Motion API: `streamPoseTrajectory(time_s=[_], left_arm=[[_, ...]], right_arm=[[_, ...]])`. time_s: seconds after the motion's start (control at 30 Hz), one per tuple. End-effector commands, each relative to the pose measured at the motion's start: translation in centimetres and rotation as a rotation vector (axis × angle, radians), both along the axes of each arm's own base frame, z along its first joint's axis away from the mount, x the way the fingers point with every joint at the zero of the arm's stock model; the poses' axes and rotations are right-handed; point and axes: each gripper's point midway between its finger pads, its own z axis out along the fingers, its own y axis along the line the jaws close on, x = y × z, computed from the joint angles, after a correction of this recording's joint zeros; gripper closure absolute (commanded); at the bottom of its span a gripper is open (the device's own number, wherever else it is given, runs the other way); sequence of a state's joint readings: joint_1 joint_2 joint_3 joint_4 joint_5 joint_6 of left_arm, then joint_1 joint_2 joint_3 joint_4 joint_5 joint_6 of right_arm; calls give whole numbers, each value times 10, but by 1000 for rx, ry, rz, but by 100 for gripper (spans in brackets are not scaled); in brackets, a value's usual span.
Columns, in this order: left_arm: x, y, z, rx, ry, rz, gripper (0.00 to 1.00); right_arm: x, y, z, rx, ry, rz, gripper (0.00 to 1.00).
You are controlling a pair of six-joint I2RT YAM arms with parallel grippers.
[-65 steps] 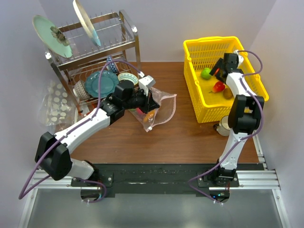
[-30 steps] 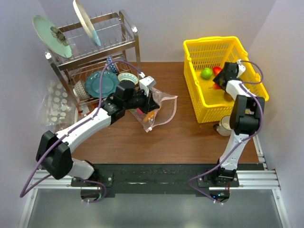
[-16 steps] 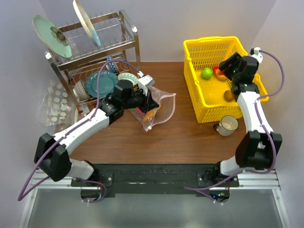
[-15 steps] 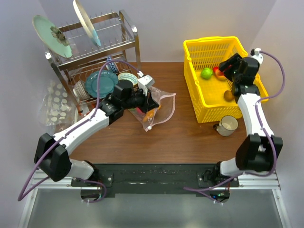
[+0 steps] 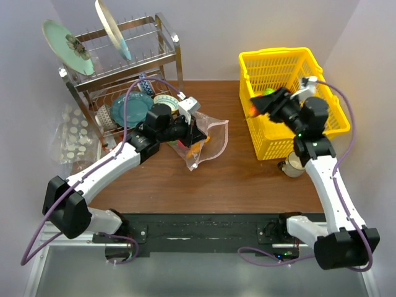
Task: Place the food in the zip-top bag and seal the zipper
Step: Place the fake fruit in the zipper food storage bag.
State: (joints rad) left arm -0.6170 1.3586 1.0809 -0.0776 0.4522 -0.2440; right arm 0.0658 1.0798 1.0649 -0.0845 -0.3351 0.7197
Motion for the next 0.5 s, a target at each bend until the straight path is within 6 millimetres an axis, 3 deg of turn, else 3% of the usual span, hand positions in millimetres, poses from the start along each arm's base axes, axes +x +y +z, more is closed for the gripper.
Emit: streamPoseTrajectory(time_s=[0.0,0.27,0.47], left_arm=[[-2,0,37,-70,-70,-9,100],[-7,-1,46,-96,-78,-24,100],[-8,-2,47,-105,-77,-31,100]], right_arm=[[-42,48,-9,19,13,189,49],[-75,81,-33,5,25,308,50],[-94,122,-56,-8,56,439,51]])
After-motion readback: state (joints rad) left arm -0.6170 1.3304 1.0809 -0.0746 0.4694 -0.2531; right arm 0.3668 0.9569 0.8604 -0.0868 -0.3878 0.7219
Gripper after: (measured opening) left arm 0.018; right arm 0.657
